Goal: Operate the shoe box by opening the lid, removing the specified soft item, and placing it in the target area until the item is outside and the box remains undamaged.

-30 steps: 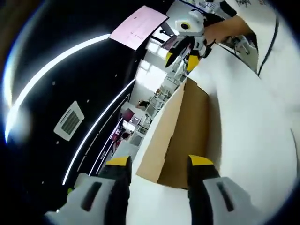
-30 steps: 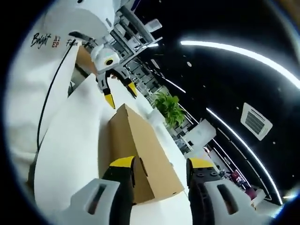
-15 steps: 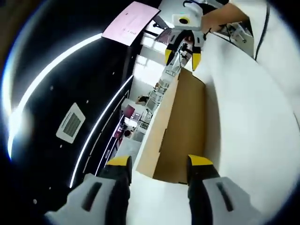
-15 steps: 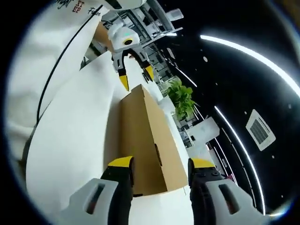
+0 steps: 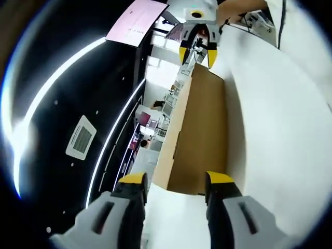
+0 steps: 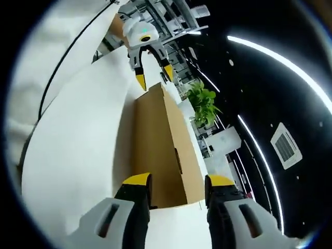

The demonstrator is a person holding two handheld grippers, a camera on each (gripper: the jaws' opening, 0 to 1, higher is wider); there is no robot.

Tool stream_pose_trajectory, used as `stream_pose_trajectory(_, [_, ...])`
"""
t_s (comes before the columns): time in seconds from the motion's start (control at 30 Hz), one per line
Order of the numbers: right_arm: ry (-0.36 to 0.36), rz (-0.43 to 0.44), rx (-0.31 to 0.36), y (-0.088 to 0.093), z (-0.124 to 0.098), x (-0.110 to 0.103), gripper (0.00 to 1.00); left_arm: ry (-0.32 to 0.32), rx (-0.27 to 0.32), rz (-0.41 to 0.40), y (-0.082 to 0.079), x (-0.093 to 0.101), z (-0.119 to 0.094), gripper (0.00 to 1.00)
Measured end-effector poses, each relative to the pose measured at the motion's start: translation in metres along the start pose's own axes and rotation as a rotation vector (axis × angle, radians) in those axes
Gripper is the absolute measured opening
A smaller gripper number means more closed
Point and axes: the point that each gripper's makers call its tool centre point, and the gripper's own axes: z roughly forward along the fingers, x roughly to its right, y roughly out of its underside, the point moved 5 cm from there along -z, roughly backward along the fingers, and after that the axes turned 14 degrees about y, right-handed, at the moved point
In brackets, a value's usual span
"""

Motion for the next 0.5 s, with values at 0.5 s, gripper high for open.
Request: stream_pose_trajectory(0.5, [-0.007, -0.025, -0.002, 0.007, -0.0012, -0.0068, 0.37, -0.003, -0.016, 0.018, -0.0029, 0.0003, 0.0036, 0.43])
